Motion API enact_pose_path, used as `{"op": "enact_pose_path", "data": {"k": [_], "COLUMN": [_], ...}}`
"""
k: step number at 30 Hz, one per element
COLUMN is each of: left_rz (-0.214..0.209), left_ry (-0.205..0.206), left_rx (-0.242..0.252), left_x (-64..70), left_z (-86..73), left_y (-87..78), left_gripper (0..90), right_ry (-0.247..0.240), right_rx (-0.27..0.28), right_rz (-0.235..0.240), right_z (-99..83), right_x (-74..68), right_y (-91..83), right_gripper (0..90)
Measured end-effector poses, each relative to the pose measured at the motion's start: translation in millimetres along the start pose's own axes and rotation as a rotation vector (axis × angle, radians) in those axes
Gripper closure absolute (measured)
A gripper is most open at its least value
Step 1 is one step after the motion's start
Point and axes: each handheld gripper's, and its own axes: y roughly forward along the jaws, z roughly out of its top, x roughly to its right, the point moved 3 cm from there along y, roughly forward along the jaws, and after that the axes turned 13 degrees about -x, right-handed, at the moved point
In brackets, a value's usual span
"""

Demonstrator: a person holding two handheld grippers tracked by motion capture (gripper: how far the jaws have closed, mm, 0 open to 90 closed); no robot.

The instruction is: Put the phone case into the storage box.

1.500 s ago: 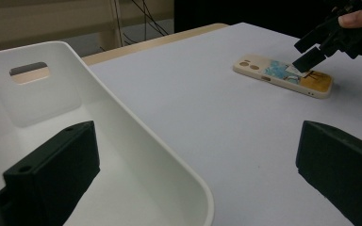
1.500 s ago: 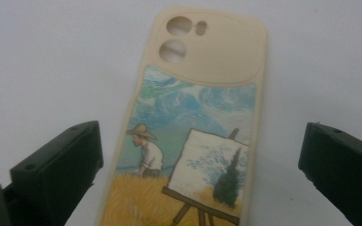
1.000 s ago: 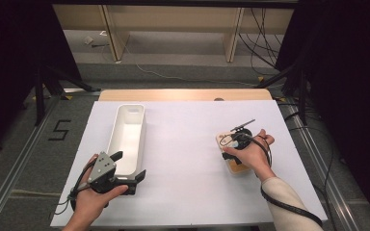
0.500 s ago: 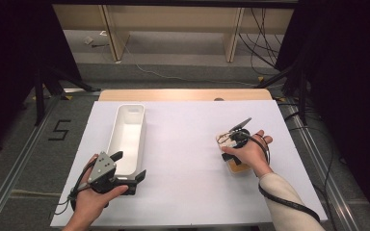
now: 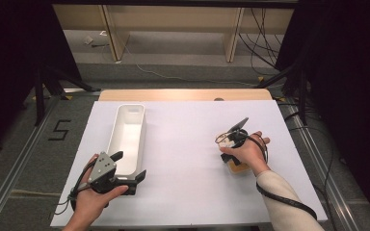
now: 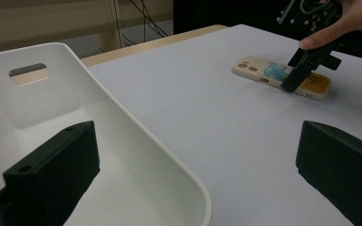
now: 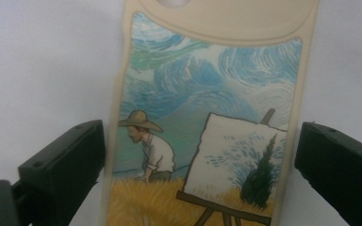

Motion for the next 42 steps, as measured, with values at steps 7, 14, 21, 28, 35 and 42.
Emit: {"op": "enact_pose_path", "data": {"k": [7, 14, 21, 28, 35, 42], "left_rz": [-0.001, -0.002, 0.000, -0.002, -0.001, -0.001], "left_ry": [0.001, 0.001, 0.002, 0.000, 0.002, 0.003], "left_rx": [0.000, 0.000, -0.001, 0.001, 0.000, 0.001], "left_x": [0.0, 0.1, 0.2, 0.0, 0.2, 0.2], "left_z": [-0.1, 0.0, -0.1, -0.1, -0.1, 0.0], "left_y": [0.2, 0.1, 0.3, 0.2, 0.4, 0.3], "left_gripper": [0.0, 0.0, 0.0, 0.0, 0.0, 0.0], "right_ry": [0.001, 0.000, 0.011, 0.014, 0.014, 0.030], "right_rx": [-0.023, -0.040, -0.053, -0.069, -0.080, -0.094], "right_rz": [0.001, 0.008, 0.020, 0.022, 0.024, 0.025], "right_z": [2.3, 3.9, 4.6, 6.4, 7.5, 8.5], "right_x": [-0.8, 0.2, 1.2, 1.1, 1.0, 1.2], "right_y": [1.1, 1.8, 2.4, 2.3, 1.9, 0.4], "right_gripper": [4.2, 4.1, 3.7, 4.1, 5.1, 7.7]}}
